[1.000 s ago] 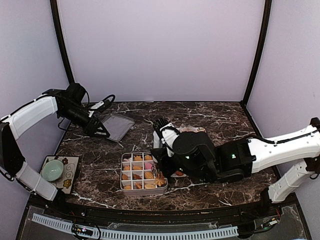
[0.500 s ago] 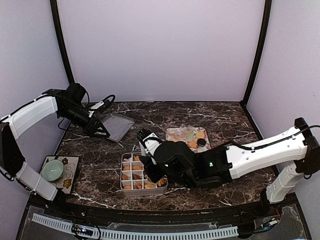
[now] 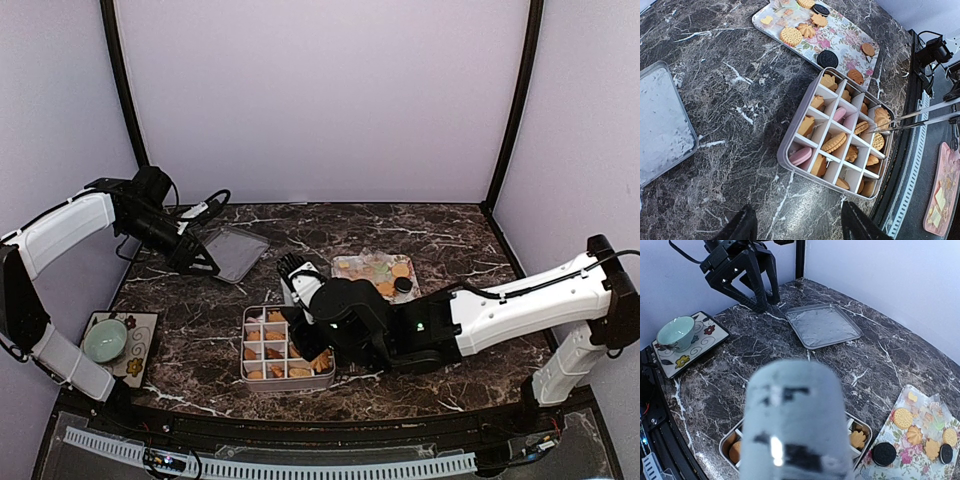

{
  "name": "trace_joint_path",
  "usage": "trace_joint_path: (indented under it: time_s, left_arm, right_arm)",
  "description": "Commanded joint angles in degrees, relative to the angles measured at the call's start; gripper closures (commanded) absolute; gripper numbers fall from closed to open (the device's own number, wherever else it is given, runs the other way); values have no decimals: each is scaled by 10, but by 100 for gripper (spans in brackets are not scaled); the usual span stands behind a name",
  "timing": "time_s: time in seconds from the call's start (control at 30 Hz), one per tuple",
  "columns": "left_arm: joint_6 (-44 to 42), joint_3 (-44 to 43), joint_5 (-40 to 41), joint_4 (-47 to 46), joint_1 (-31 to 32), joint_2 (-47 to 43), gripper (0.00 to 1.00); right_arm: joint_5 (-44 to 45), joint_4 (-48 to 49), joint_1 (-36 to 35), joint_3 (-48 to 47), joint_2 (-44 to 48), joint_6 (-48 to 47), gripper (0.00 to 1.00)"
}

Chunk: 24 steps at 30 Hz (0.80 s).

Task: Pack the cookies
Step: Adjust the fake cookies in the empty pocket of the box.

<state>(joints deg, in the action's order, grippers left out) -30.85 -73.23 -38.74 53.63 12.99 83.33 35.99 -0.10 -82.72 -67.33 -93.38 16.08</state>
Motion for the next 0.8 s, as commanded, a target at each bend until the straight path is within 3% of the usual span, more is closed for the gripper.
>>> trace_joint_path:
  time_s: [0.0, 0.3, 0.77]
  left_arm:
    - [-7, 6, -9, 17, -3, -13, 41]
    - [-5, 3, -9, 18, -3, -13, 41]
    - [-6, -1, -10, 21, -3, -11, 42]
  right_arm:
    - [8, 6, -1, 26, 52, 29, 77]
    - [20, -47, -17, 46, 86, 55, 80]
    - [31, -51, -21, 51, 80, 57, 81]
